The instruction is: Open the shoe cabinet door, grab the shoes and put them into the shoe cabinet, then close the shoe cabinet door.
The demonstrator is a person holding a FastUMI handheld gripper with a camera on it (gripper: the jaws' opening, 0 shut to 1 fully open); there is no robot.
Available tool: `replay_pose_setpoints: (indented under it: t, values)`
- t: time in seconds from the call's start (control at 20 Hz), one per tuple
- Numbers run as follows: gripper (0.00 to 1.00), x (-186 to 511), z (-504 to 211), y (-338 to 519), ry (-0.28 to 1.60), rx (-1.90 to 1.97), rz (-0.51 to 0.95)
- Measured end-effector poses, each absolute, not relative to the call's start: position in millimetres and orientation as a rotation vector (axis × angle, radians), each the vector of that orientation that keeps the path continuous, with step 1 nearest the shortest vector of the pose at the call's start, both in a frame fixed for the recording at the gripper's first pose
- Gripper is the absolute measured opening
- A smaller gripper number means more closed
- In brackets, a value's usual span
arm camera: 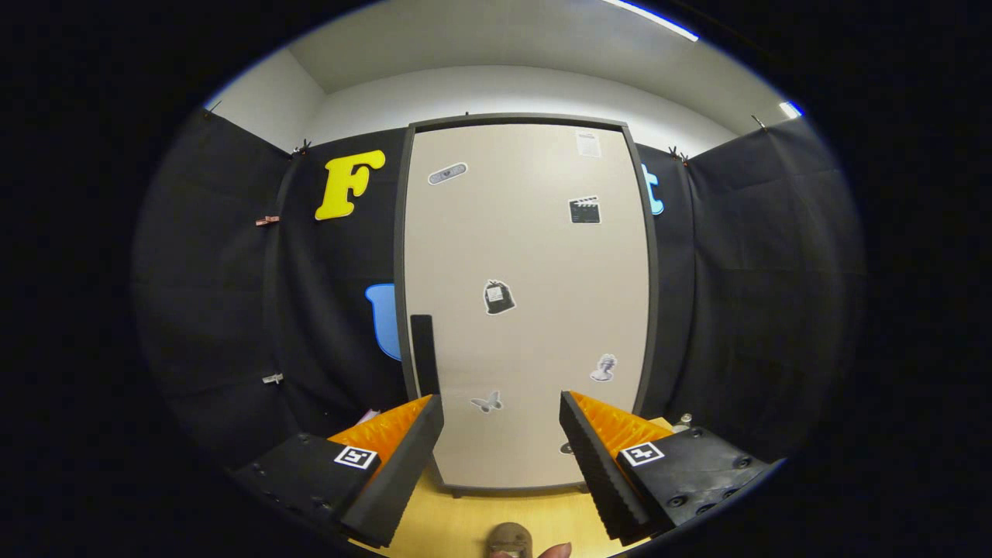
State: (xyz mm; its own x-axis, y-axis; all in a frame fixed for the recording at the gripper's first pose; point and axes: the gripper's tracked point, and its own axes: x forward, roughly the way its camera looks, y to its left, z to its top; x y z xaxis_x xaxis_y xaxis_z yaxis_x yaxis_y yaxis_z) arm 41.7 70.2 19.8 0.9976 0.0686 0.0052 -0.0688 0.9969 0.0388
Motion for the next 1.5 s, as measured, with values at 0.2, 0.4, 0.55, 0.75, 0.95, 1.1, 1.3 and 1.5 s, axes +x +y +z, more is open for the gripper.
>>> replay_pose_setpoints:
  t: [0.2,0.4,0.55,0.75,0.95,1.1,1.3,1.5]
  values:
    - [0.98,80,26,115,-0.012,0.036,0.101]
    - [0.98,124,16,147,-0.004,0.035,0.113]
    - [0.98,160,6,161,-0.001,0.027,0.109]
    - [0.77,199,-8,171,0.023,0.043,0.109]
    - [0.68,223,-23,179,0.061,0.043,0.099]
    - [0.67,233,-27,173,0.039,-0.004,0.057]
    - [0.34,230,-24,177,0.011,-0.038,0.071]
    - [0.19,226,-26,177,0.001,-0.031,0.098]
